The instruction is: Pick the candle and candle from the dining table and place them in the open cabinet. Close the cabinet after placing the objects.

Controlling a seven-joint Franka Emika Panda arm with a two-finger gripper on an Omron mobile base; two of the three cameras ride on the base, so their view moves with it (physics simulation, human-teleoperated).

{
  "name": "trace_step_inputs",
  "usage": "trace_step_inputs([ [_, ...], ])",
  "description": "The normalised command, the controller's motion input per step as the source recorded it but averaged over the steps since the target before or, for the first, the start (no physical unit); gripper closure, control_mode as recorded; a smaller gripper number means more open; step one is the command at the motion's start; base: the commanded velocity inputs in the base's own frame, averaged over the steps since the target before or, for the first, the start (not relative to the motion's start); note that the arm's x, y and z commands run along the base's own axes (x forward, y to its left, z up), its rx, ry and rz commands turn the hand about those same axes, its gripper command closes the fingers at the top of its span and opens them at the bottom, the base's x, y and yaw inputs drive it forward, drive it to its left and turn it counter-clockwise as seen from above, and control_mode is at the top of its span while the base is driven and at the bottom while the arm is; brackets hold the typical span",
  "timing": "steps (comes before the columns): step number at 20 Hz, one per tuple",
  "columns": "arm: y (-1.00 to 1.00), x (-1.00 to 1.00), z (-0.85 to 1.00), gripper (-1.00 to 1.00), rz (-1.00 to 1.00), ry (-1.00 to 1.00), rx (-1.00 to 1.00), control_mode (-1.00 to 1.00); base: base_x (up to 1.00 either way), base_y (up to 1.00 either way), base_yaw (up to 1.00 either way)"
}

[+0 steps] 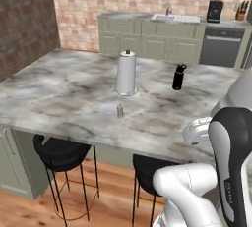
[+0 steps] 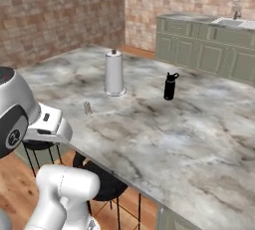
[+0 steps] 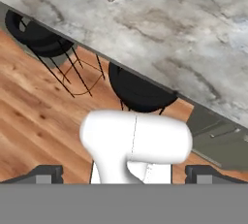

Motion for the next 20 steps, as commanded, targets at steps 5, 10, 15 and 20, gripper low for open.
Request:
trace_step_inputs([
  [5, 0.00, 0.00, 0.00, -1.00, 0.00, 0.00, 0.00, 1.00, -0.02, 0.47, -0.16],
  [10, 0.00, 0.00, 0.00, -1.00, 0.00, 0.00, 0.00, 1.00, -0.08, 0.43, -0.30],
  [15, 0.00, 0.00, 0.00, -1.00, 0.00, 0.00, 0.00, 1.00, -0.67, 0.63, -0.13],
  [20, 0.00, 0.00, 0.00, -1.00, 0.00, 0.00, 0.00, 1.00, -0.36, 0.71, -0.07],
])
